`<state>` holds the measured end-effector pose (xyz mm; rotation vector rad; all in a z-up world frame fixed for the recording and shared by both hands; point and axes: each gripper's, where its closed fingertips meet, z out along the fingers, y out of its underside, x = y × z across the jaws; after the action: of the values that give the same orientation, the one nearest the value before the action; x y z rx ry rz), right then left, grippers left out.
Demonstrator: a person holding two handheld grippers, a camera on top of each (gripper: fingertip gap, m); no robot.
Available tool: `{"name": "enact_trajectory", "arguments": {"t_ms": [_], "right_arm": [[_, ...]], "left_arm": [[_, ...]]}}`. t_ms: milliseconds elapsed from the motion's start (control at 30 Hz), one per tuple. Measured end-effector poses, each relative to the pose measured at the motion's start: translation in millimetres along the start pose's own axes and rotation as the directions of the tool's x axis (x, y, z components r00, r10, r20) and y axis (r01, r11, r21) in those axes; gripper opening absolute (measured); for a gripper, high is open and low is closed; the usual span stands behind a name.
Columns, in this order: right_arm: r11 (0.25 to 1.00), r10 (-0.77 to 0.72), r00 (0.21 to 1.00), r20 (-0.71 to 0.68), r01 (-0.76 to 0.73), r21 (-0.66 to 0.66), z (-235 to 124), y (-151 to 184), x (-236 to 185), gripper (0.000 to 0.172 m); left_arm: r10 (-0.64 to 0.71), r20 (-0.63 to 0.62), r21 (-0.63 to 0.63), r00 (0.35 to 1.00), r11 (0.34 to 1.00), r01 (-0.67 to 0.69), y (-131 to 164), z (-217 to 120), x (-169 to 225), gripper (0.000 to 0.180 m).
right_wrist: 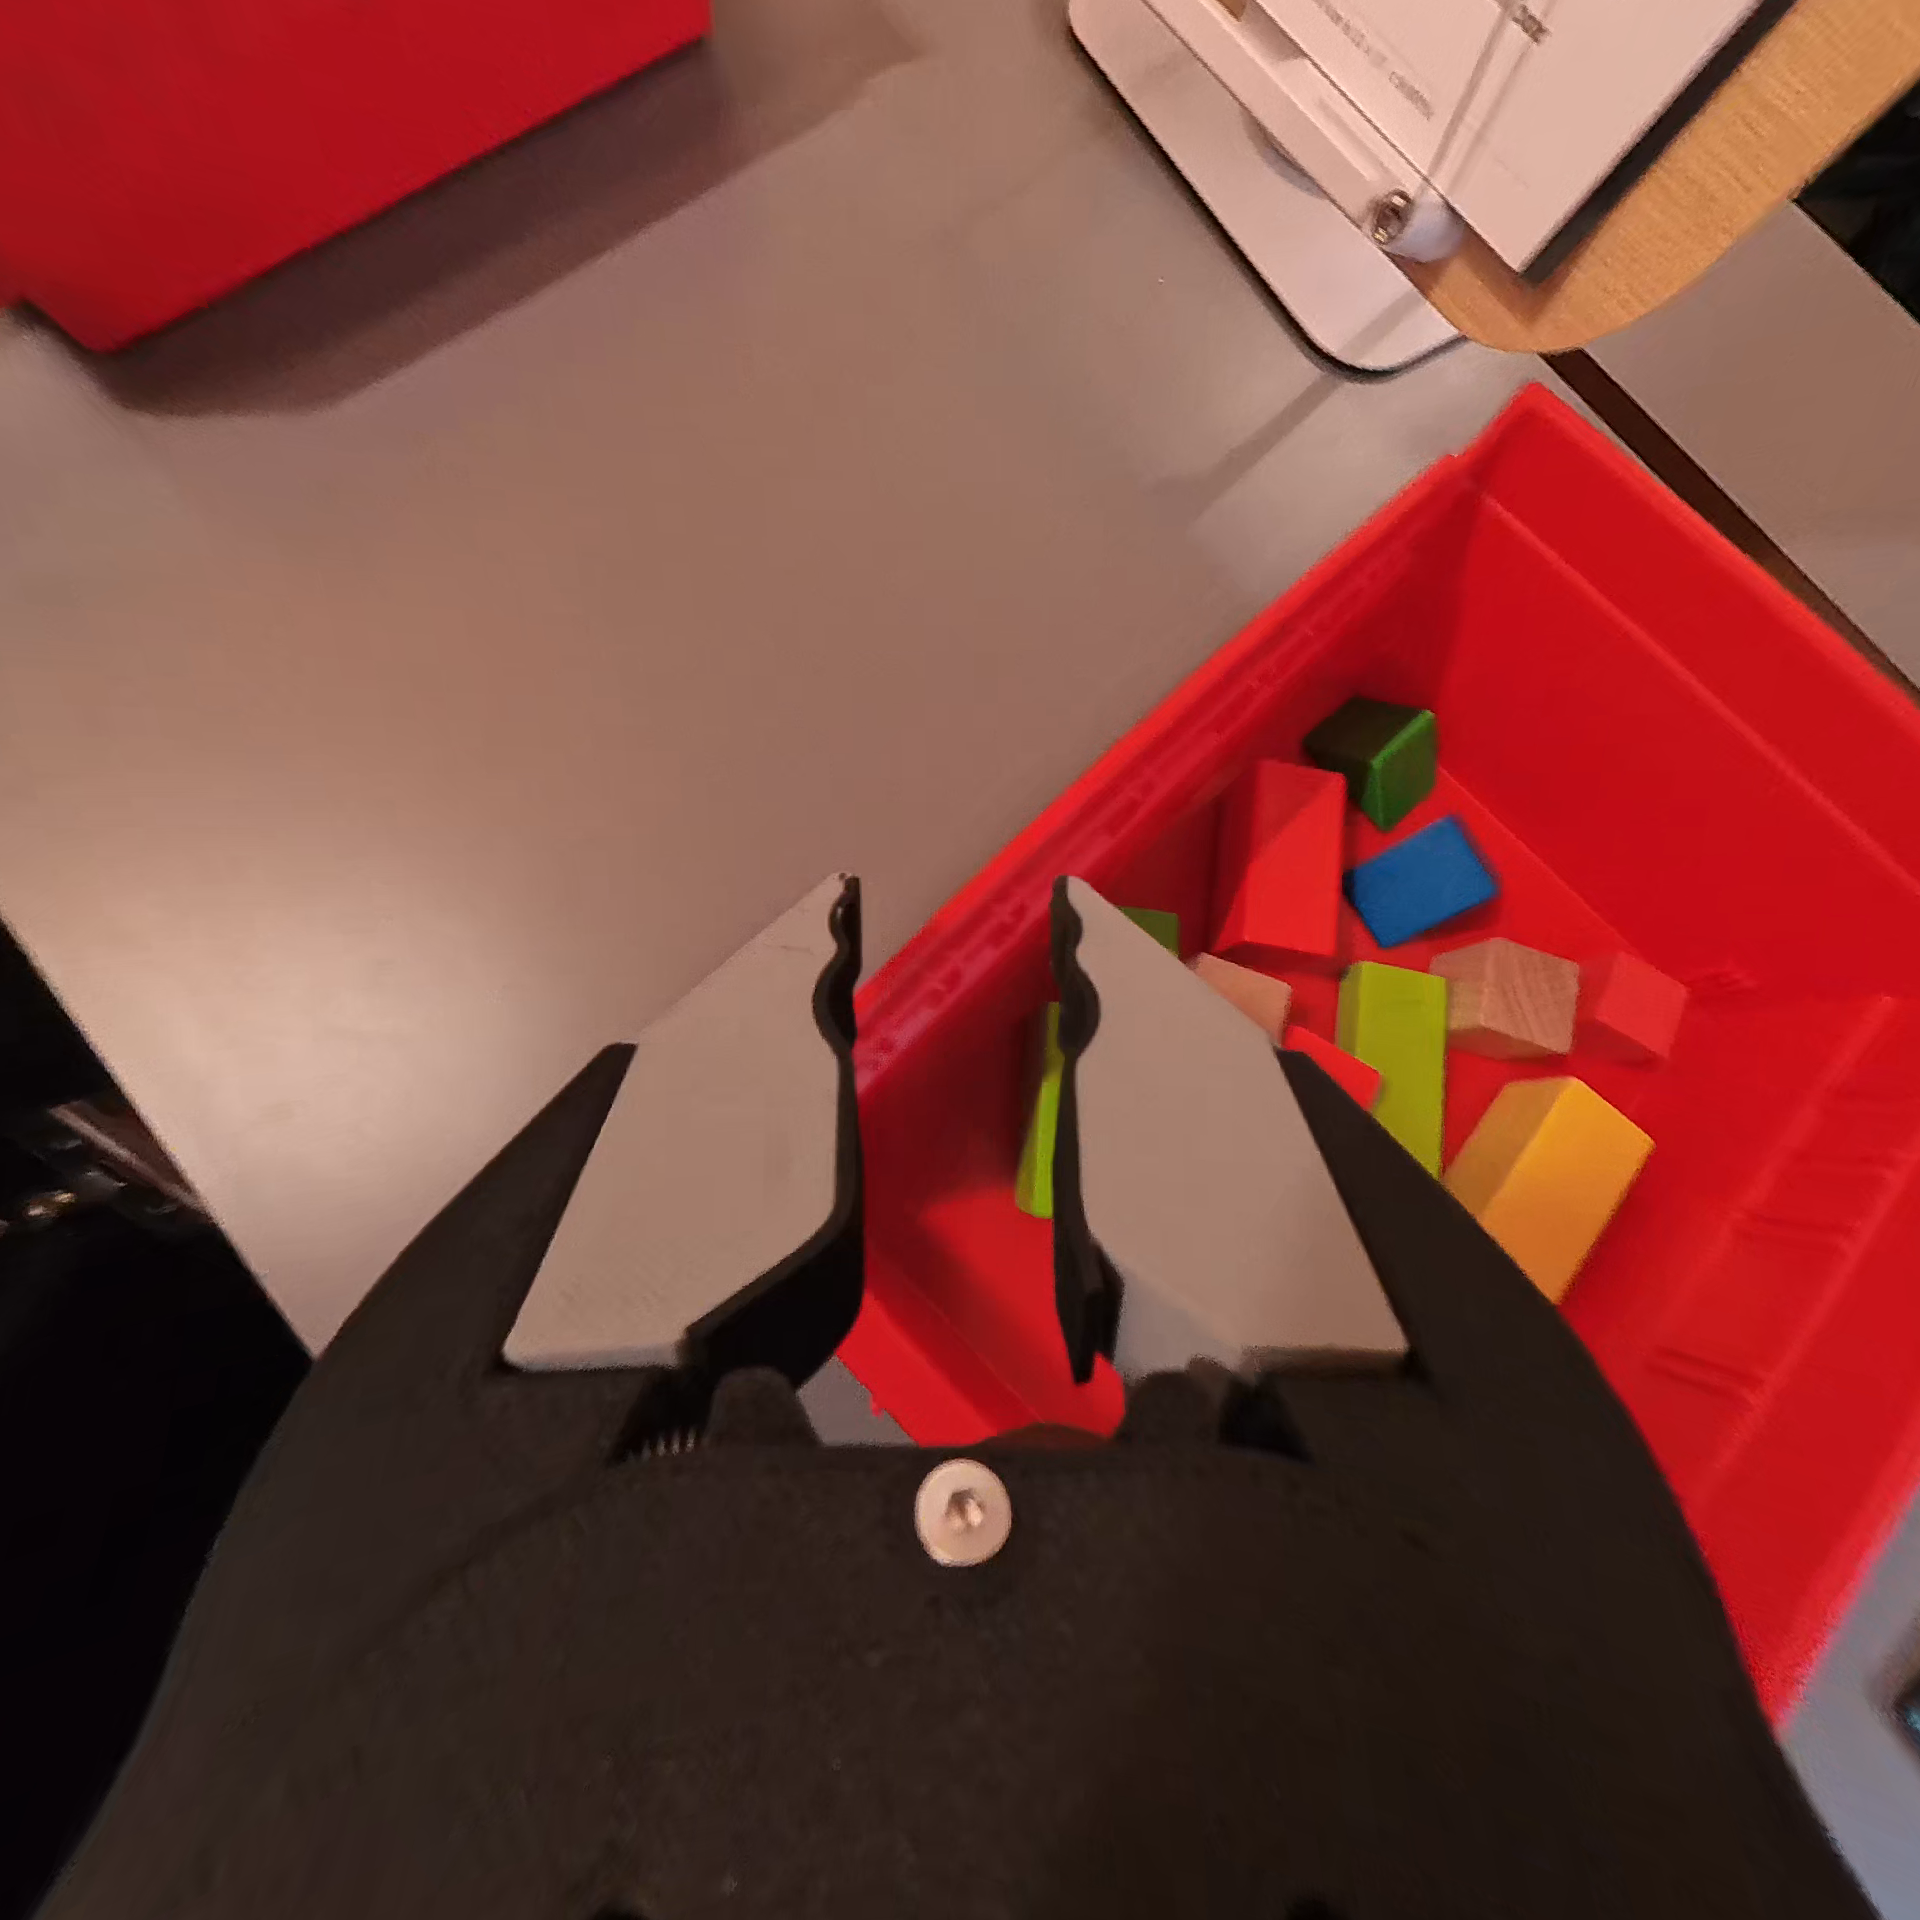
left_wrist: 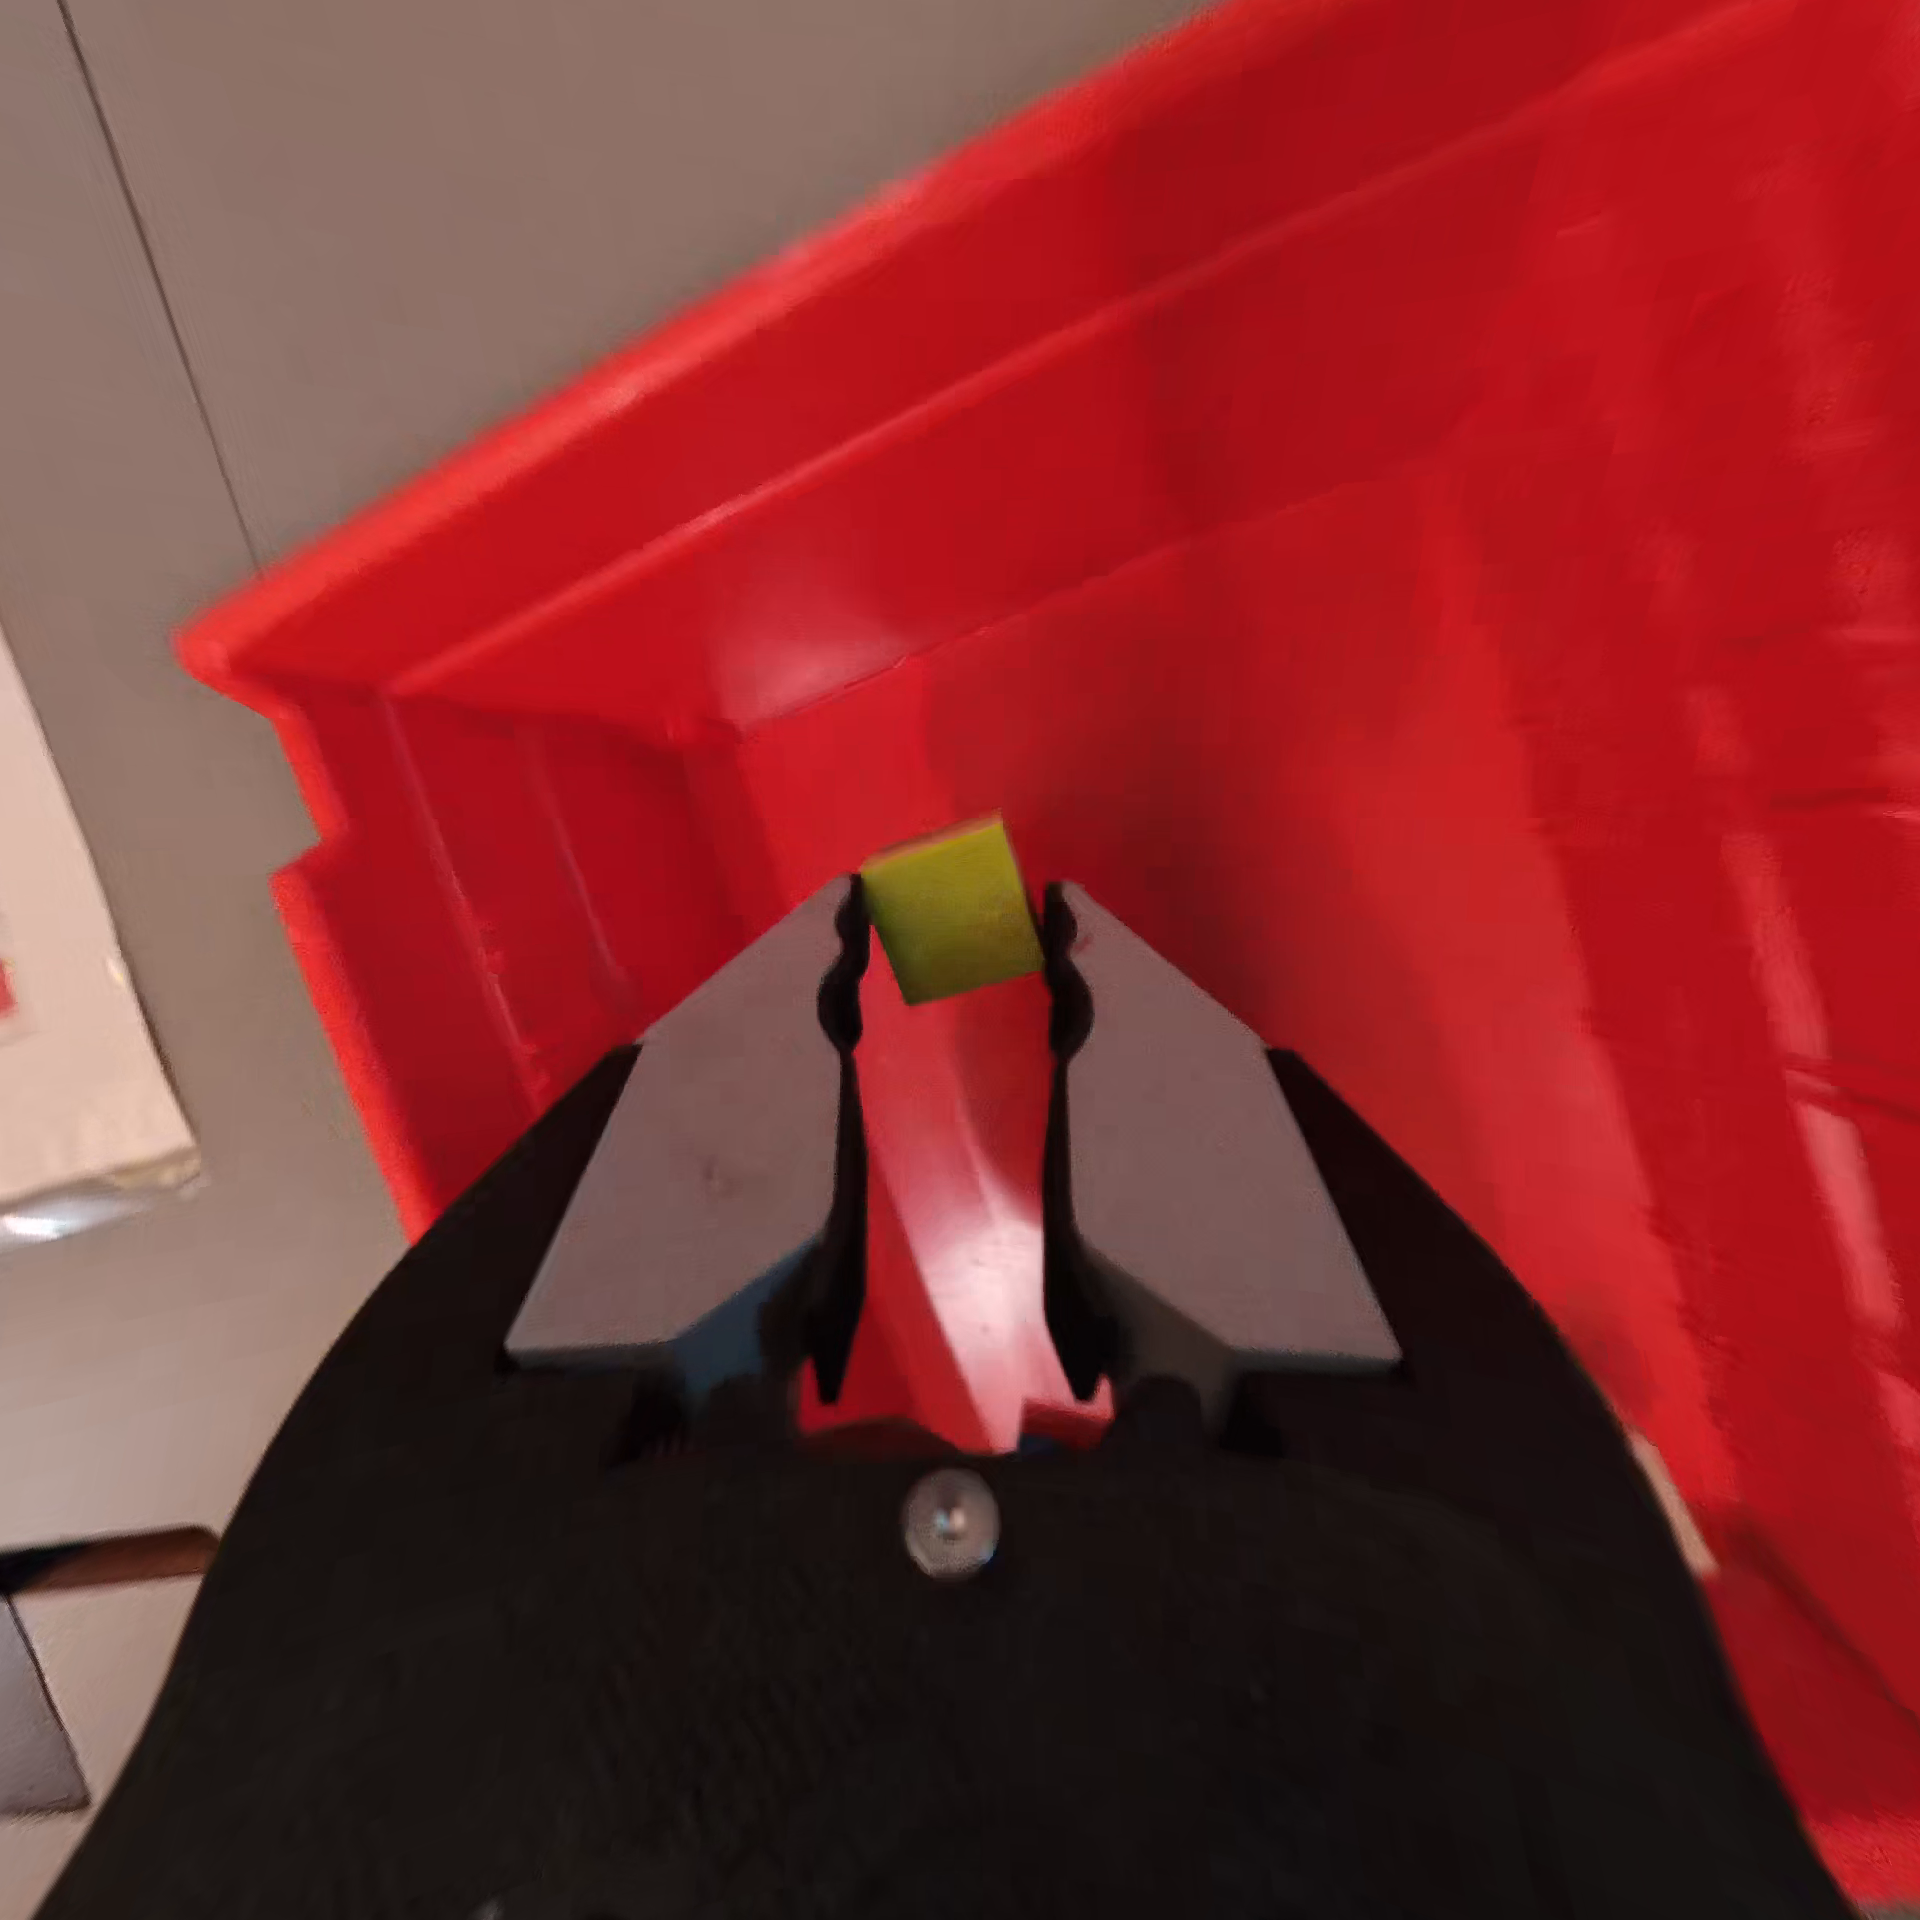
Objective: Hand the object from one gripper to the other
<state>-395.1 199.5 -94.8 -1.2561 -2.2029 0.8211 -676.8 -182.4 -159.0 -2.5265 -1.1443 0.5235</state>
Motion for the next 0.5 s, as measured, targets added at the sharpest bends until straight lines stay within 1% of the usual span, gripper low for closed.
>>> {"name": "enact_trajectory", "arguments": {"t_ms": [67,100,133,167,200,233,300,333,367,400,433,500], "right_arm": [[0.999,-0.013,0.996,0.094,0.009,0.044,-1,-10,-18,0.035],[0.997,-0.027,0.987,0.157,0.014,0.079,-3,-17,-32,0.035],[0.993,-0.043,0.975,0.220,0.016,0.121,-7,-25,-45,0.035],[0.986,-0.060,0.956,0.286,0.013,0.166,-12,-34,-60,0.036],[0.976,-0.082,0.926,0.367,0.001,0.216,-18,-44,-76,0.036],[0.963,-0.109,0.877,0.469,-0.024,0.269,-28,-54,-96,0.036],[0.935,-0.164,0.716,0.678,-0.107,0.339,-54,-69,-136,0.035],[0.924,-0.184,0.622,0.761,-0.153,0.349,-68,-74,-151,0.035],[0.917,-0.196,0.538,0.820,-0.195,0.347,-79,-78,-162,0.035],[0.912,-0.197,0.477,0.857,-0.232,0.339,-86,-82,-169,0.036],[0.907,-0.189,0.438,0.879,-0.264,0.327,-89,-86,-172,0.037],[0.902,-0.162,0.393,0.905,-0.314,0.298,-88,-91,-174,0.041]], "left_arm": [[0.069,-0.033,0.183,0.997,0.981,-0.062,-20,-48,33,0.030],[0.133,-0.056,0.309,0.990,0.945,-0.109,-30,-80,60,0.030],[0.213,-0.056,0.437,0.975,0.884,-0.168,-38,-113,89,0.029],[0.299,-0.038,0.554,0.954,0.800,-0.228,-42,-144,121,0.029],[0.378,-0.011,0.651,0.926,0.706,-0.280,-42,-172,153,0.030],[0.425,0.031,0.715,0.905,0.623,-0.317,-39,-193,180,0.029],[0.465,0.103,0.780,0.879,0.511,-0.362,-29,-217,221,0.029],[0.513,0.115,0.813,0.851,0.443,-0.377,-22,-227,245,0.029],[0.541,0.138,0.846,0.829,0.371,-0.383,-16,-237,265,0.029],[0.555,0.165,0.868,0.815,0.312,-0.388,-10,-246,280,0.029],[0.582,0.194,0.885,0.790,0.243,-0.397,-4,-255,295,0.029],[0.612,0.285,0.905,0.737,0.083,-0.418,10,-274,319,0.029]]}}
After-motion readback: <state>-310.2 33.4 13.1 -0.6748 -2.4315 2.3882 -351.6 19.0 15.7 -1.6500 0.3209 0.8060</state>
